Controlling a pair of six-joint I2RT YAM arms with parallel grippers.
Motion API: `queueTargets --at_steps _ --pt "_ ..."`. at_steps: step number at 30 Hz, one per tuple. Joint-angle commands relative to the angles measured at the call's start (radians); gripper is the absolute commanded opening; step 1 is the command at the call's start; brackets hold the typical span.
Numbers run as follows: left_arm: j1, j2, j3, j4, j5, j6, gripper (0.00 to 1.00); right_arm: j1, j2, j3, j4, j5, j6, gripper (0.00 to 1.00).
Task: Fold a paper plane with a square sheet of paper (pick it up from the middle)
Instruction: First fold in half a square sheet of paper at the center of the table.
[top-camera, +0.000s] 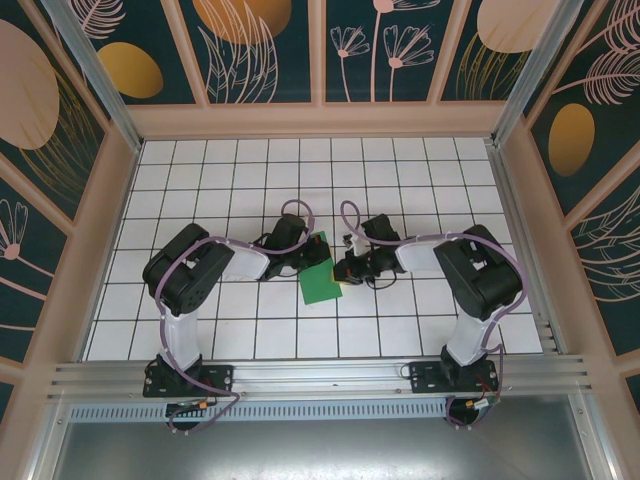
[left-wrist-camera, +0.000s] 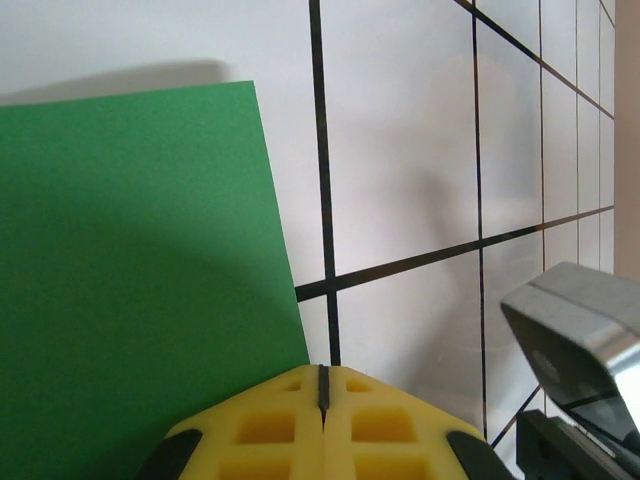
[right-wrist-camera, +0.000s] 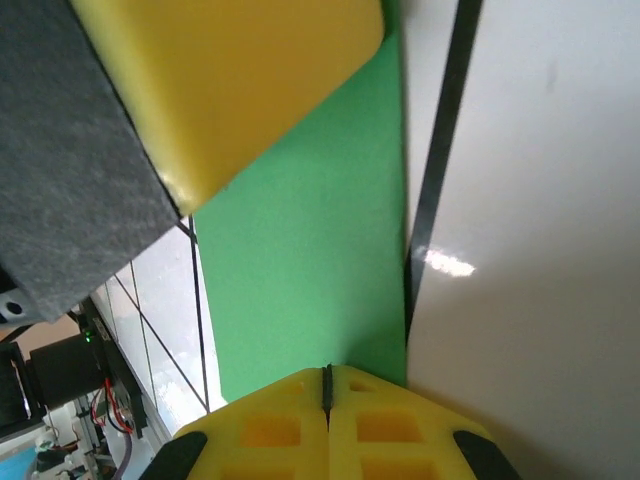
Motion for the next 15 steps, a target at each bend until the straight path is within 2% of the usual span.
queueTargets --at_steps 1,8,15 --pt "0.000 0.036 0.002 -0.051 -0.049 0.015 0.00 0.016 0.003 -0.024 -0.035 -0.001 -0.029 0.00" --pt "0.001 0.035 -0.008 -0.075 -0.082 0.012 0.00 0.023 -0.009 -0.077 -0.076 0.027 -0.046 0.00" --pt "0.000 0.035 0.002 -0.108 -0.105 0.040 0.00 0.030 -0.102 -0.167 -0.110 0.031 -0.037 0.00"
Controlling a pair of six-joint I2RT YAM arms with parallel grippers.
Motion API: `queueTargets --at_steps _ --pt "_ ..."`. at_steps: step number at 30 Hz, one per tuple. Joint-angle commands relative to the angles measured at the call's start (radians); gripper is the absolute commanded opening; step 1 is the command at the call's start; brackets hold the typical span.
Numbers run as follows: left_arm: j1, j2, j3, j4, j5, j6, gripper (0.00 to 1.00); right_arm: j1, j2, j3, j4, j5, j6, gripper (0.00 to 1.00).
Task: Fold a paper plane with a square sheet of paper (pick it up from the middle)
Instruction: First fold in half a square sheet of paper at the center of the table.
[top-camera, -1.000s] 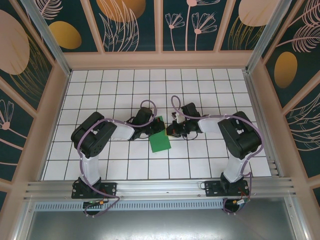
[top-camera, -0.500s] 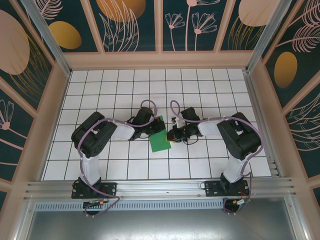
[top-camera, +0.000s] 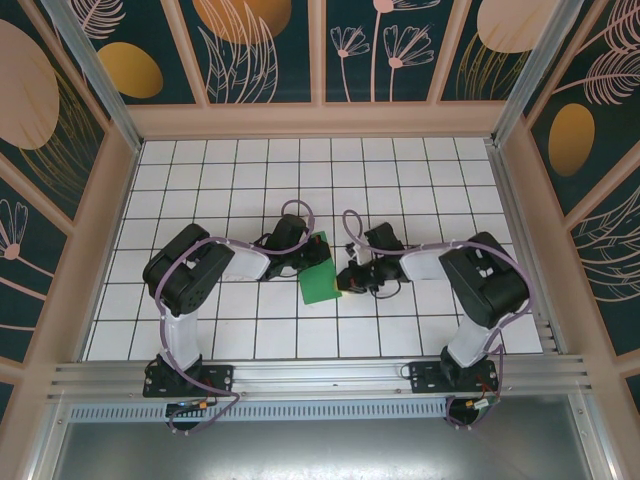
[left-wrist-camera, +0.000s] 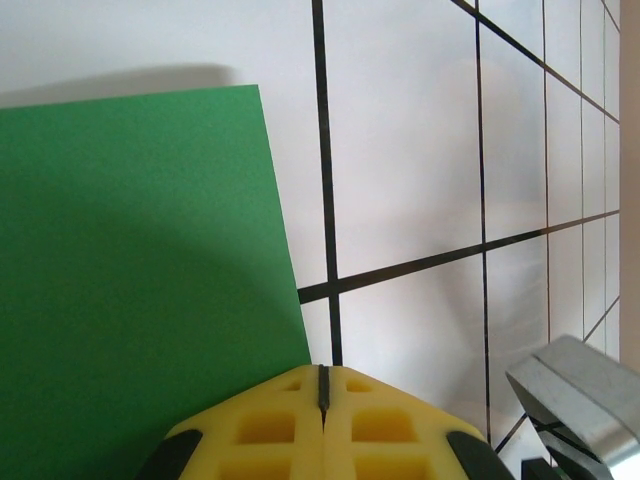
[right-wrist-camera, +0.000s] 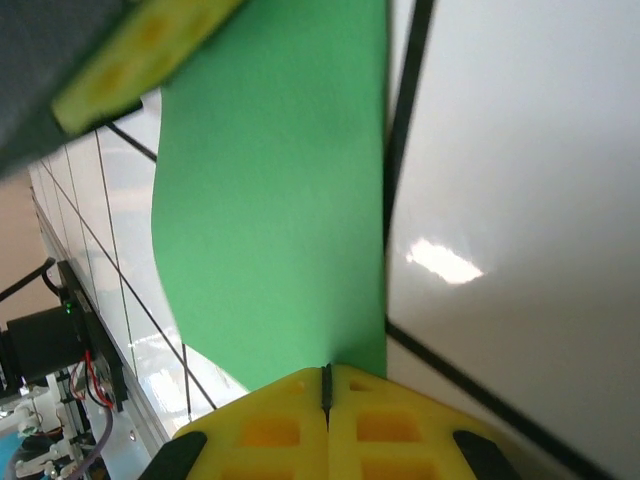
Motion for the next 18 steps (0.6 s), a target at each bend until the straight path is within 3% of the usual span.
queueTargets --at_steps 1,12,18 --pt "0.005 0.035 0.008 -0.105 -0.081 0.048 0.00 0.021 -0.041 -0.073 -0.134 0.025 -0.013 0.00" --pt "0.002 -0.051 0.083 -0.071 0.009 0.109 0.05 0.010 -0.176 0.003 -0.089 0.091 0.044 0.00" --pt "-0.028 -0.050 0.043 -0.036 0.016 0.079 0.02 -0.002 -0.111 0.035 -0.021 0.114 0.093 0.00"
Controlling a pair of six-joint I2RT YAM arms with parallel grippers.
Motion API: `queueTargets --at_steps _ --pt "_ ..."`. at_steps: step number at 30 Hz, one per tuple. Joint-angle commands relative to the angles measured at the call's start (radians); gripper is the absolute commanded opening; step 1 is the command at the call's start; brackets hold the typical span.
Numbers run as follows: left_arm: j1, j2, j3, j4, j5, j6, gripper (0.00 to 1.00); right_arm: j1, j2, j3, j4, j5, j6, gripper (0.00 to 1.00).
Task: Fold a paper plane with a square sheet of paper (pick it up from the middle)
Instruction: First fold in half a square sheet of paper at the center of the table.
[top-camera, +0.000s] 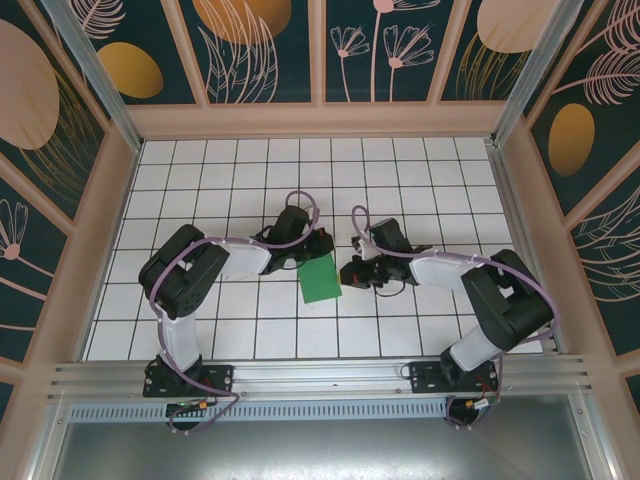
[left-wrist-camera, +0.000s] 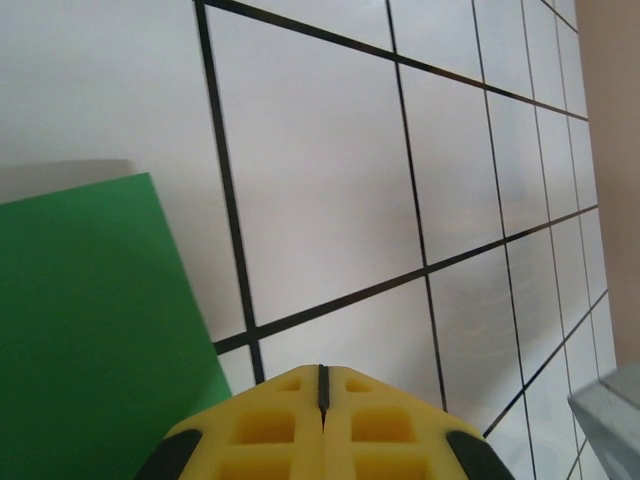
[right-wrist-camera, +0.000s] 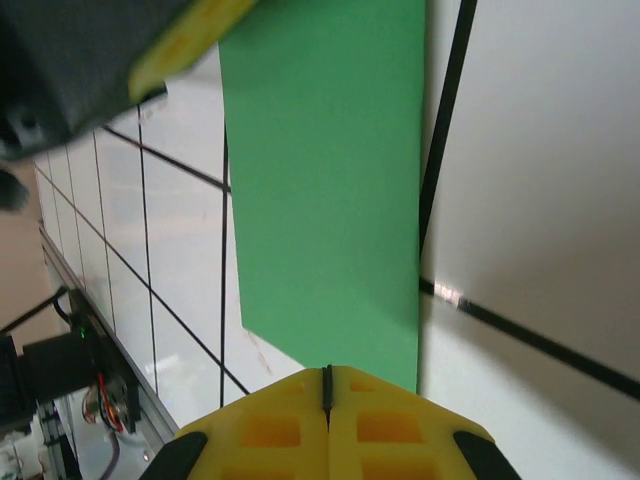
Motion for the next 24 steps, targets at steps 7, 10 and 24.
queueTargets --at_steps 7,10,24 --pt "-0.042 0.016 -0.053 0.051 0.033 -0.018 0.00 -0.005 0.132 0.064 0.067 0.025 0.049 0.00" --pt "-0.043 0.026 -0.060 0.046 0.031 -0.012 0.00 -0.005 0.157 0.076 0.060 0.028 0.043 0.00" --pt "-0.032 0.075 0.089 -0.249 -0.145 0.226 0.00 -0.002 0.242 0.075 -0.153 0.125 -0.087 0.00"
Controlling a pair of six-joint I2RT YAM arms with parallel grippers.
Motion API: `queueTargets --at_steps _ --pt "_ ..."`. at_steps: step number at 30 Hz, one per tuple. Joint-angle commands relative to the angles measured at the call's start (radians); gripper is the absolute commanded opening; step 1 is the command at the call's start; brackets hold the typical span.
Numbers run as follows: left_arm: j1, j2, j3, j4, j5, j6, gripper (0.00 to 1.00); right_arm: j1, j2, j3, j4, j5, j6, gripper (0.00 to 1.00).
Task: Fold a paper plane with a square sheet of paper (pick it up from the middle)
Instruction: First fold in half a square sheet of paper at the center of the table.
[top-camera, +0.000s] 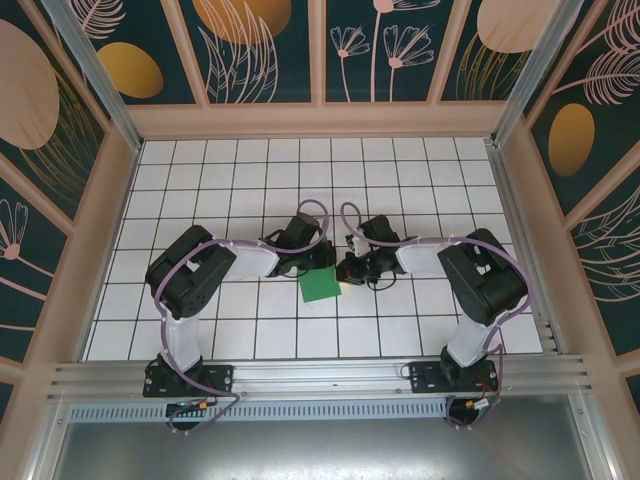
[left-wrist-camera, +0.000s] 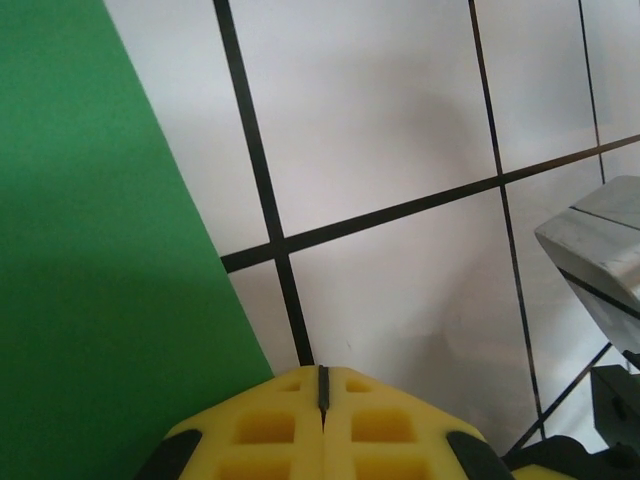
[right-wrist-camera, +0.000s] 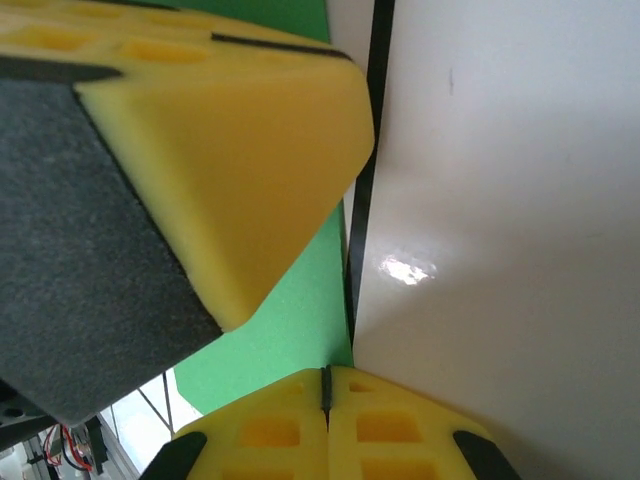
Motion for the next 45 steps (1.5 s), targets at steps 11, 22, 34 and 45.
queueTargets --at_steps 11,22,34,45 --pt "0.117 0.072 0.072 -0.068 -0.034 0.186 0.00 -0.004 0.055 -0.062 -0.150 0.103 -0.058 0.00" --pt "0.179 0.117 0.142 -0.080 0.001 0.234 0.00 -0.004 0.057 -0.082 -0.152 0.102 -0.047 0.00" --pt "0.215 0.158 0.218 -0.117 -0.023 0.280 0.00 -0.004 0.050 -0.090 -0.156 0.108 -0.041 0.00" --pt "0.269 0.194 0.290 -0.177 -0.026 0.285 0.00 -0.003 0.039 -0.099 -0.157 0.114 -0.032 0.00"
